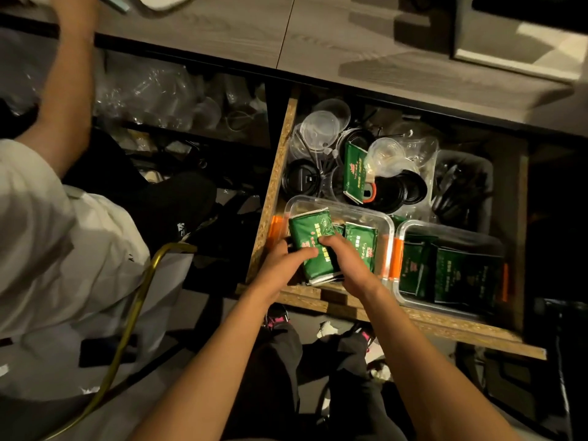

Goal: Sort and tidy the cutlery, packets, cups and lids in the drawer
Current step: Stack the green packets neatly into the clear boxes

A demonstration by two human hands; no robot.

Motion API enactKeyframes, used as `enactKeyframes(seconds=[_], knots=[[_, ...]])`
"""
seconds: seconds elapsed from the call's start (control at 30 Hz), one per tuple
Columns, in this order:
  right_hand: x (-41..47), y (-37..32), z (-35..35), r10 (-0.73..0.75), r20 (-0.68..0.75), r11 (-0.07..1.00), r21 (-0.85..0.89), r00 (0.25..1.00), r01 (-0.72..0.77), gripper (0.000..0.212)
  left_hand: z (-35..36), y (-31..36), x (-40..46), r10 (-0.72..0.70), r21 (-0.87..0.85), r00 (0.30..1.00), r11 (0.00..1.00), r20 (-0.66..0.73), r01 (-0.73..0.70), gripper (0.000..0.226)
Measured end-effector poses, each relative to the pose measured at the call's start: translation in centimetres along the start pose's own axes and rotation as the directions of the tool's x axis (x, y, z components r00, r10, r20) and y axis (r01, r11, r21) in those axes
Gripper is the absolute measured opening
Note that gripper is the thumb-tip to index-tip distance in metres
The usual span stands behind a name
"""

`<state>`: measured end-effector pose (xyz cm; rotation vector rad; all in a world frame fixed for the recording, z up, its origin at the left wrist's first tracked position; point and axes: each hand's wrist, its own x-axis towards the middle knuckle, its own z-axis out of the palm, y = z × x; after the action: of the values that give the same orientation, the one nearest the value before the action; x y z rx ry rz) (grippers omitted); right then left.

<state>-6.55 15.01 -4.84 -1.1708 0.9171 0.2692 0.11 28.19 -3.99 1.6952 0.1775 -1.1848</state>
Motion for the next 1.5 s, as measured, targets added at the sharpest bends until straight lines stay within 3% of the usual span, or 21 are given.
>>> enactKeyframes(seconds=[0.03,0.13,0.23,0.3,0.37,0.43,0.53,0.6,0.77,0.87,0.97,1.03,1.17,1.5], knots=[[-0.3,-0.5,-0.3,-0.012,0.048,1.0,-0.013,0.999,0.012,0.021,-0.1,-0.2,-0.1,-0.026,-0.083,1.0,0.996,0.017,0.027,0.027],[-0.6,-1.7,-0.5,0.023,0.133,0.996,-0.084,0.991,-0.012,0.024,0.3,-0.4,-0.3,-0.082,-0.338,0.995,0.937,0.05,0.094,0.065],[-0.5,-2.0,-0.8,0.068,0.194,0.983,-0.18,0.979,-0.032,0.042,1.1,-0.6,-0.2,-0.134,-0.489,0.989,0.868,-0.068,0.084,0.059],[0.4,-2.1,-1.5,0.012,0.09,0.992,-0.13,0.996,0.0,0.051,0.8,-1.2,-0.1,-0.158,-0.571,0.982,0.818,-0.106,0.07,0.057],[1.8,-1.9,-2.9,-0.145,-0.101,0.937,-0.335,0.984,0.104,0.039,-0.1,-2.0,-0.2,-0.166,-0.648,0.975,0.761,-0.145,0.033,0.061],[3.3,-1.6,-4.2,-0.253,-0.059,0.774,-0.612,0.966,0.165,0.046,-0.6,-2.5,-0.3,-0.172,-0.679,0.967,0.734,-0.187,0.0,0.056],[5.0,-1.2,-4.7,-0.212,0.108,0.446,-0.874,0.971,0.194,0.071,-0.4,-2.7,-0.4,-0.164,-0.649,0.951,0.759,-0.262,-0.048,0.056],[6.0,-0.9,-4.5,-0.18,0.176,0.247,-0.944,0.968,0.217,0.088,-0.4,-2.7,-0.4,-0.123,-0.606,0.94,0.789,-0.318,-0.101,0.057],[7.8,-0.8,-3.9,-0.132,0.209,0.022,-0.977,0.969,0.214,0.098,-0.8,-2.4,-0.4,-0.059,-0.553,0.95,0.823,-0.306,-0.127,0.038],[8.1,-1.1,-3.3,-0.174,0.259,0.018,-0.964,0.95,0.267,0.089,-0.7,-2.1,-0.5,-0.058,-0.549,0.959,0.829,-0.279,-0.11,0.035],[8.9,-1.2,-2.9,-0.092,0.245,0.174,-0.95,0.965,0.258,0.081,-1.0,-1.8,-0.6,-0.063,-0.545,0.965,0.834,-0.256,-0.091,0.036],[9.6,-1.2,-3.3,0.002,0.202,0.241,-0.95,0.979,0.196,0.087,-1.1,-1.8,-0.5,-0.067,-0.548,0.97,0.833,-0.235,-0.076,0.038],[10.4,-1.4,-3.6,0.108,0.179,0.154,-0.975,0.978,0.161,0.097,-1.6,-1.5,-0.6,-0.061,-0.586,0.981,0.808,-0.186,-0.061,0.027],[11.2,-0.6,-3.5,0.097,0.169,0.013,-0.986,0.981,0.169,0.085,-3.0,-1.6,-0.8,-0.04,-0.551,0.991,0.834,-0.127,-0.037,0.031]])
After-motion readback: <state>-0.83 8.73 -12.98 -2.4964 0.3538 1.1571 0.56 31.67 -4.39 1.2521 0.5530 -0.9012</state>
